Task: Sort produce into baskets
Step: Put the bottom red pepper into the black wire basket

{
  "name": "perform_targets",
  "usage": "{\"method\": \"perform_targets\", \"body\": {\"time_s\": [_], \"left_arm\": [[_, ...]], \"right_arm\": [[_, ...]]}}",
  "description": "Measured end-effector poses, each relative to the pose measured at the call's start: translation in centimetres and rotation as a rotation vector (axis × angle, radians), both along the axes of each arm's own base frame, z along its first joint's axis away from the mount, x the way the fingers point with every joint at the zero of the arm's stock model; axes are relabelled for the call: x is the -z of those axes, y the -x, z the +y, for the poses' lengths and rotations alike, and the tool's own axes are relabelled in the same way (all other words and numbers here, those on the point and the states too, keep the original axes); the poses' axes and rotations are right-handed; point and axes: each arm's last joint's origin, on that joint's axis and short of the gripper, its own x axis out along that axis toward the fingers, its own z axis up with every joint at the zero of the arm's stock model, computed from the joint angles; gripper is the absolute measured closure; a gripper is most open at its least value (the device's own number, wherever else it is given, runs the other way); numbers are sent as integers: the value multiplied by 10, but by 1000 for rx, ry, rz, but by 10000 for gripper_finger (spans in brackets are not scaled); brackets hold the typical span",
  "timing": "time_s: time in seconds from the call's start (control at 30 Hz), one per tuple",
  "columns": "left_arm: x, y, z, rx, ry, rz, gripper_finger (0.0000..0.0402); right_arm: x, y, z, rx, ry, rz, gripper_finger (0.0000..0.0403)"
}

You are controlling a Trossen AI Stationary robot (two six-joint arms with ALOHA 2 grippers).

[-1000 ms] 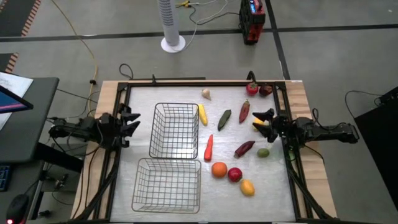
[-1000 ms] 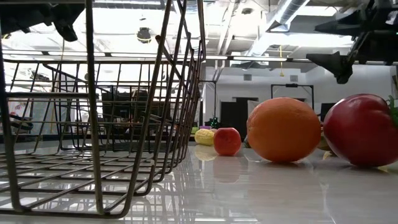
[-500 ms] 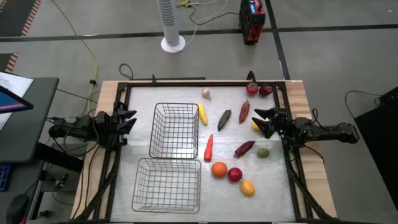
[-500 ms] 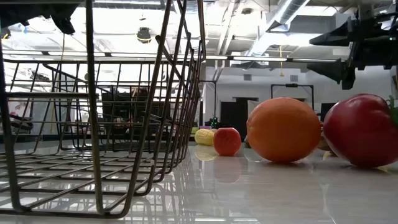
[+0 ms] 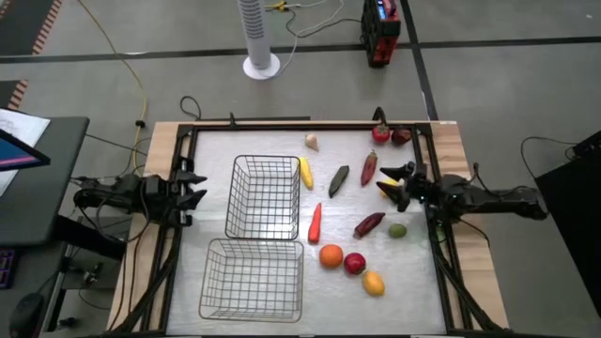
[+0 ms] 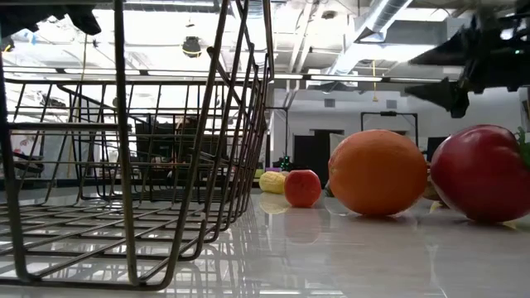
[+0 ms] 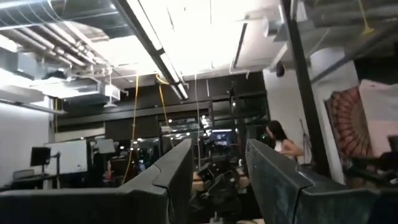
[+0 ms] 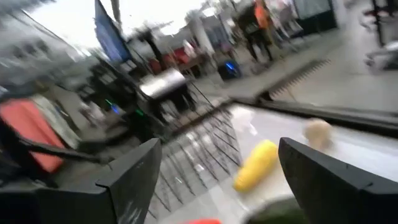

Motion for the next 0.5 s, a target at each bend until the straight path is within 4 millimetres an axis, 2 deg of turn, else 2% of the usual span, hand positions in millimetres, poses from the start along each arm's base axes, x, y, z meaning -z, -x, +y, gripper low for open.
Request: {"method": "perform_targets", "body": {"time_s": [0.2, 0.37, 0.5], "left_arm": [[6, -2, 6, -178, 156, 41, 264], [11, -6, 8, -277, 213, 102, 264], [7, -9, 10, -365, 264, 134, 264]], "right_arm": [[-10, -10, -7, 51, 24, 174, 91], [-27, -23, -11, 52, 61, 360, 96], [-32, -41, -13, 39, 75, 521, 96]]}}
